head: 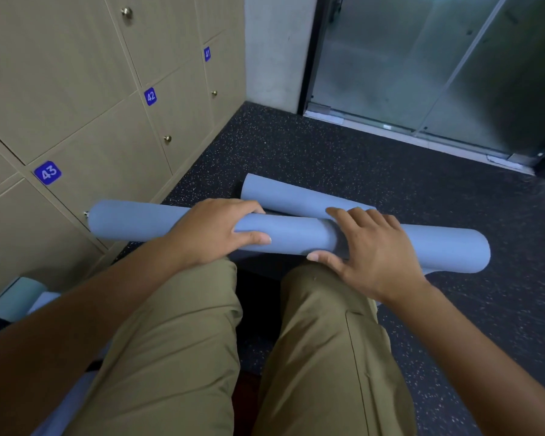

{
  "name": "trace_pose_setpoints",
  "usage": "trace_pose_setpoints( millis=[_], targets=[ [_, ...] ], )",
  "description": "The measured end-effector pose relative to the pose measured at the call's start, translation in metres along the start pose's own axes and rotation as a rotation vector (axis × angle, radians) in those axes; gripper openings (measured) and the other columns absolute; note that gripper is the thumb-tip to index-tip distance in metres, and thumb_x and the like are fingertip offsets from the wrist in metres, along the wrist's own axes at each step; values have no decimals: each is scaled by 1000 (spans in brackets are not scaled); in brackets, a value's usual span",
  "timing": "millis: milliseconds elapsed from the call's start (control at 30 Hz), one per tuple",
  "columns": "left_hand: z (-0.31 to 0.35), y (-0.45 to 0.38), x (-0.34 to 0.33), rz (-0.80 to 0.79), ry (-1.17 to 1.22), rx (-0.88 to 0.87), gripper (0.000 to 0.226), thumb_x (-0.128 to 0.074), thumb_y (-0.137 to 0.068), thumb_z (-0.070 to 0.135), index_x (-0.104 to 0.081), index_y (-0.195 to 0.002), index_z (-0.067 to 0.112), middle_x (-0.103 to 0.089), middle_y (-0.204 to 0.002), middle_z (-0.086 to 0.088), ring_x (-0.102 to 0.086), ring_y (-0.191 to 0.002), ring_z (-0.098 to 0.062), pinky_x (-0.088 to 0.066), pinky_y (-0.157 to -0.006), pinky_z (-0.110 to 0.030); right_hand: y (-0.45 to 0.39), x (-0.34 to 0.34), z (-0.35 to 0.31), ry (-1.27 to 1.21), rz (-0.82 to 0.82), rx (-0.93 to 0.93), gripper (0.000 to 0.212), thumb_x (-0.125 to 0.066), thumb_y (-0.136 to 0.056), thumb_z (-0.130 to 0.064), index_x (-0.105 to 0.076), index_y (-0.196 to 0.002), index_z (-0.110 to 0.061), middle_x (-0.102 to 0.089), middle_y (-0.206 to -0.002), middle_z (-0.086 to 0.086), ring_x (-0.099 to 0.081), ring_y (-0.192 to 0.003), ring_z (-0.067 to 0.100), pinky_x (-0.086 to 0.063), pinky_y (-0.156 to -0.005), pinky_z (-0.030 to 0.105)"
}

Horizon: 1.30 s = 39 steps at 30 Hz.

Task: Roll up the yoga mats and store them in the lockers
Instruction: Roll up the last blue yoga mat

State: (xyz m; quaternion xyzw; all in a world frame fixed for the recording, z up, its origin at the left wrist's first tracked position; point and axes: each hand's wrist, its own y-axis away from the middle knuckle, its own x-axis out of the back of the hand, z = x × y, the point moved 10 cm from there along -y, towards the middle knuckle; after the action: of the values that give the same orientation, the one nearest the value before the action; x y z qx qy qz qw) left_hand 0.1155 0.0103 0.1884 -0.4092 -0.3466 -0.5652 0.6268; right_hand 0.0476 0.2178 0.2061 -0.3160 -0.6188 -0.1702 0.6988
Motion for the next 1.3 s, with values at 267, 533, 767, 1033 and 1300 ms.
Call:
trace_pose_setpoints(
  millis=[267,533,767,1033,1300],
  targets=[
    [-12,-19,-12,-201,-14,36,59,-34,-78,87,-59,-109,42,-68,-99,16,-62,-90,-9,-48,-85,-36,-15,-17,10,-31,-19,6,83,-15,-85,-90,-59,-113,-25,-62,-87,-3,-61,-86,26,-45,-75,41],
    [-5,-10,-10,82,-505,-167,85,-30,-85,86,-54,-134,21,-61,-110,0,-61,-88,-26,-50,-78,-44,-37,-36,28,-181,-329,-81,79,-14,-73,-97,-55,-106,-38,-55,-76,-13,-55,-82,17,-43,-71,37],
    [-2,-25,-21,119,-584,-196,89,-41,-63,95,-60,-98,15,-57,-75,-2,-58,-63,-29,-43,-58,-37,-52,-73,45,-499,-706,-184,75,-32,-67,-103,-63,-99,-43,-59,-121,-16,-53,-117,13,-38,-111,40],
    [-15,-59,-18,52,-598,-156,86,-32,-62,99,-55,-91,21,-67,-79,3,-67,-69,-31,-41,-56,-36,-67,-62,50,-229,-560,-6,75,-69,-63,-87,-55,-117,-37,-63,-115,-11,-59,-109,18,-47,-89,37],
    [7,-117,45,-43,-666,-102,93,-30,-55,105,-47,-100,26,-71,-104,-2,-66,-95,-32,-35,-68,-39,-106,11,76,-8,-265,2,88,-70,-64,-85,-46,-129,-31,-62,-121,-3,-58,-114,26,-49,-89,41]
  ],
)
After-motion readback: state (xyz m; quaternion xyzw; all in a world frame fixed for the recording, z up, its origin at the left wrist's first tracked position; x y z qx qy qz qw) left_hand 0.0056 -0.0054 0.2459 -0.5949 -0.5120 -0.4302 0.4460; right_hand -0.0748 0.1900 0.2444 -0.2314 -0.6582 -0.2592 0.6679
